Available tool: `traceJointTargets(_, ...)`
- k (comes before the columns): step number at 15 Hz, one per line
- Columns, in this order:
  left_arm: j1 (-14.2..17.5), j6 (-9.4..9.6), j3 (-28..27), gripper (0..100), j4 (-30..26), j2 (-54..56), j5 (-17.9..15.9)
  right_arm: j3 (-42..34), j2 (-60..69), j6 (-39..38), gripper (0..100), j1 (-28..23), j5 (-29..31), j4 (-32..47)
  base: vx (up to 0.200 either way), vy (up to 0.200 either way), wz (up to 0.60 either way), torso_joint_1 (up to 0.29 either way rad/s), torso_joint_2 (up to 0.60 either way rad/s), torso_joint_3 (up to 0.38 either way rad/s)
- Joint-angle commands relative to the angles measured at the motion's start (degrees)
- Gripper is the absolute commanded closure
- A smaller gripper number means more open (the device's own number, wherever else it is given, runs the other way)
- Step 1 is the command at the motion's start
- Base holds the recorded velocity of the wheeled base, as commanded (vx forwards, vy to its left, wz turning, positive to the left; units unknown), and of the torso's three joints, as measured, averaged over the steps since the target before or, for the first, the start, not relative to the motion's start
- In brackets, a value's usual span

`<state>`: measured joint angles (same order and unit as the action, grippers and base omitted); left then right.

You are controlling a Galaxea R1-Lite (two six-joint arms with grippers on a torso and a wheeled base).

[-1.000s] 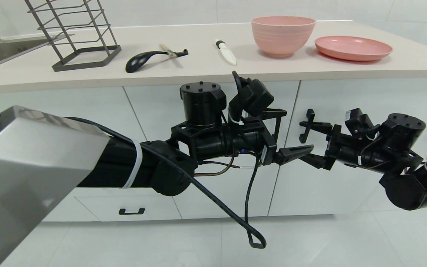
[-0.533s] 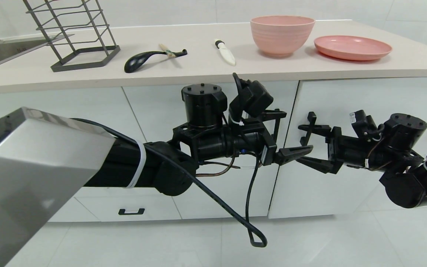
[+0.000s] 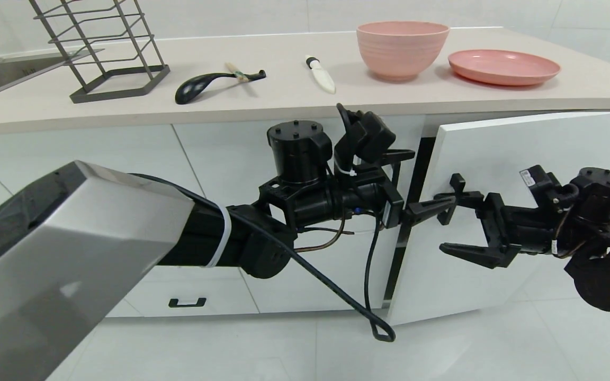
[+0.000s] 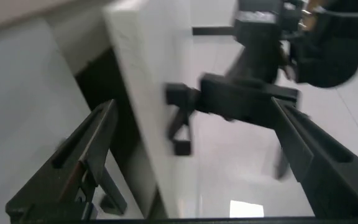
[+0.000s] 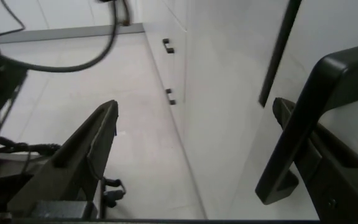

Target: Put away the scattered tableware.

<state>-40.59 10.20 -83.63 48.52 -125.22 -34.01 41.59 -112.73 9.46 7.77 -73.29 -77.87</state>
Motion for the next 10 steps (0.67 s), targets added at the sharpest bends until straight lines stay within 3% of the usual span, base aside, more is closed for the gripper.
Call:
traceJointTargets(1, -0.45, -1.41, -3.91, 0, 1.32, -3.10, 1.49, -4.59, 4.45, 0.65, 0, -0.03, -1.68, -0.70, 0.000, 0.000, 0.00, 0.000, 0.00, 0.000)
traceJointTargets(5, -3.70, -5.81, -5.14, 0, 11.51, -7.23, 1.05, -11.10, 9.81, 0.74, 0, 0.06, -2.56, -0.70, 0.000, 0.000, 0.00, 0.000, 0.00, 0.000)
traceJointTargets(6, -5.90, -8.62, -5.14, 0, 14.76, -8.37, 0.96, -13.12, 11.04, 0.82, 0, 0.23, -2.74, -0.70, 0.000, 0.000, 0.00, 0.000, 0.00, 0.000)
traceJointTargets(7, -6.87, -9.76, -5.05, 0, 15.99, -8.72, 0.88, -14.00, 11.21, 0.91, 0, 0.23, -2.74, -0.70, 0.000, 0.000, 0.00, 0.000, 0.00, 0.000)
traceJointTargets(10, -9.42, -10.56, -3.82, 0, 18.37, -9.34, -0.09, -14.96, 10.33, 1.09, 0, 0.14, -2.65, -0.70, 0.000, 0.000, 0.00, 0.000, 0.00, 0.000)
